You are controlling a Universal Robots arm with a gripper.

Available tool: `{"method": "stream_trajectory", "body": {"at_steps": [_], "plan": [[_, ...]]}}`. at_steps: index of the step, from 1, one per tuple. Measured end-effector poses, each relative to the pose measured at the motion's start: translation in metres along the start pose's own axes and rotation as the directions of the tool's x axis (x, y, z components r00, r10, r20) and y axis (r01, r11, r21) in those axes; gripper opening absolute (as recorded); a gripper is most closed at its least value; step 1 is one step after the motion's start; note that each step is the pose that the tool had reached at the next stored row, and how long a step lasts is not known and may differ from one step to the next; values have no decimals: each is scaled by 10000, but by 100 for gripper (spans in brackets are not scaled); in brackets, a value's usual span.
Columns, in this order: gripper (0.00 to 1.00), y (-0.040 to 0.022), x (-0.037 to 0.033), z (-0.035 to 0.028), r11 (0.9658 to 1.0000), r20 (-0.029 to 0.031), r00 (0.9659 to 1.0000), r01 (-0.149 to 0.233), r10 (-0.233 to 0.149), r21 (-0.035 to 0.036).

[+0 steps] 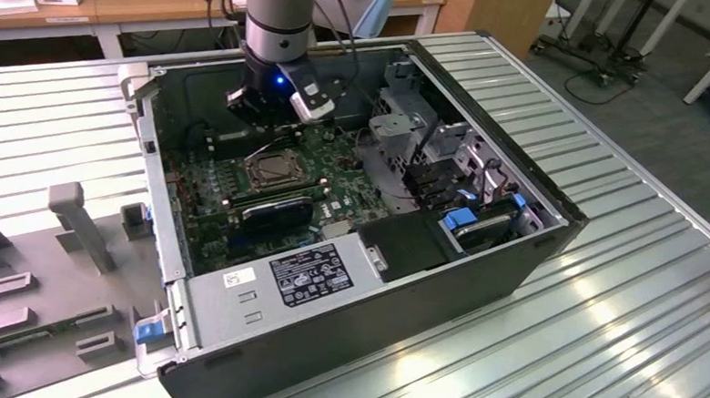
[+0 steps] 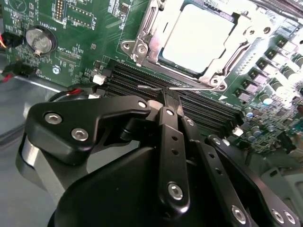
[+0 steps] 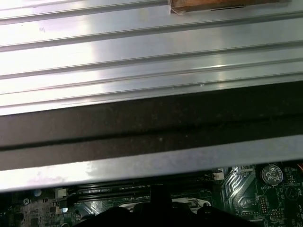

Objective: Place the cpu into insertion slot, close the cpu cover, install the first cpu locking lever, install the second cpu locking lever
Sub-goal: 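Install the first cpu locking lever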

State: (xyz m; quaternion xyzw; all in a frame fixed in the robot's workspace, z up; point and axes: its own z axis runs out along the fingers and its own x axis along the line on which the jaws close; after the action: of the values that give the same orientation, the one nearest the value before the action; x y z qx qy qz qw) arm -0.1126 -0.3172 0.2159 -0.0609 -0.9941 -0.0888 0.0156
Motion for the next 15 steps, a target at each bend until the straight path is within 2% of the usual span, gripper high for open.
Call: {"method": "stream_trajectory", "body": {"at_steps": [7, 15], "plan": [[11, -13, -2, 31, 9987, 91, 9986, -516, 516, -24], [11, -23, -4, 75, 9939, 195, 9937, -1102, 1103, -47]]}}
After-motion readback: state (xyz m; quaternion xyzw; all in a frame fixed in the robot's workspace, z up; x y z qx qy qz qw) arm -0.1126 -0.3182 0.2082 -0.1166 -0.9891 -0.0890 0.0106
